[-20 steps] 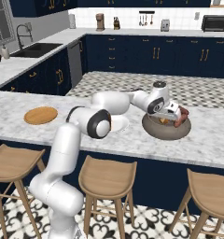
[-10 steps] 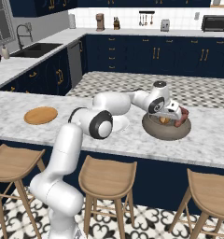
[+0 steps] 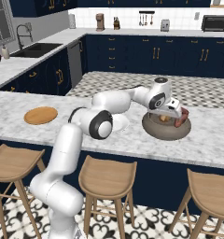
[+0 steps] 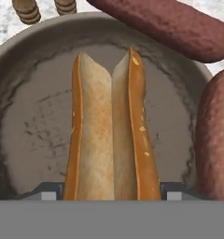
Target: Place one bun and one sausage from the bowl on each plate.
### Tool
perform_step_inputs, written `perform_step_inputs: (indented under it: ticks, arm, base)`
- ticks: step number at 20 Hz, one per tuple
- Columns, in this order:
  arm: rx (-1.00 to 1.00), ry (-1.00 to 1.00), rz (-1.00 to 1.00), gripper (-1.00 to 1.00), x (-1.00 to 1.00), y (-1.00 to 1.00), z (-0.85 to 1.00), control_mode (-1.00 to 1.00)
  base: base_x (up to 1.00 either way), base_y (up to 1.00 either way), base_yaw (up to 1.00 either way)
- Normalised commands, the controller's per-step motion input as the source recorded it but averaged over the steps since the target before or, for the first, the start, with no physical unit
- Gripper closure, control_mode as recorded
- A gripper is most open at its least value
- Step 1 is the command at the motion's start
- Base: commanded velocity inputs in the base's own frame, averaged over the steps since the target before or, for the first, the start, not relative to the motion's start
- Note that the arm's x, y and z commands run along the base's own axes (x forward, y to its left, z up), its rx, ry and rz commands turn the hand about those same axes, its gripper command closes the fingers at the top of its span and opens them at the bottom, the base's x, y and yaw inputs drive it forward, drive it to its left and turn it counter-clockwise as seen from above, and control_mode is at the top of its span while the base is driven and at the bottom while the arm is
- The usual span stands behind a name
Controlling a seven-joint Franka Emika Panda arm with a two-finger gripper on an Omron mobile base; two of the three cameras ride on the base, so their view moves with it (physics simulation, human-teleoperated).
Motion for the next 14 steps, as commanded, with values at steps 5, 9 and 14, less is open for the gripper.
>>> perform_step_inputs:
  ticks: [5, 9, 14]
  arm:
    - [0.00, -0.08, 0.05, 1.00, -0.39, 0.55, 0.66, -1.00]
    - [-0.01, -0.07, 0.25, 1.00, -0.66, 0.97, 0.36, -1.00]
    - [-0.01, -0.01, 0.54, 1.00, -0.28, 1.00, 0.00, -1.00]
  base:
    - [0.00, 0.00, 0.00]
    - [0.00, 0.00, 0.00]
    - [0.00, 0.00, 0.00]
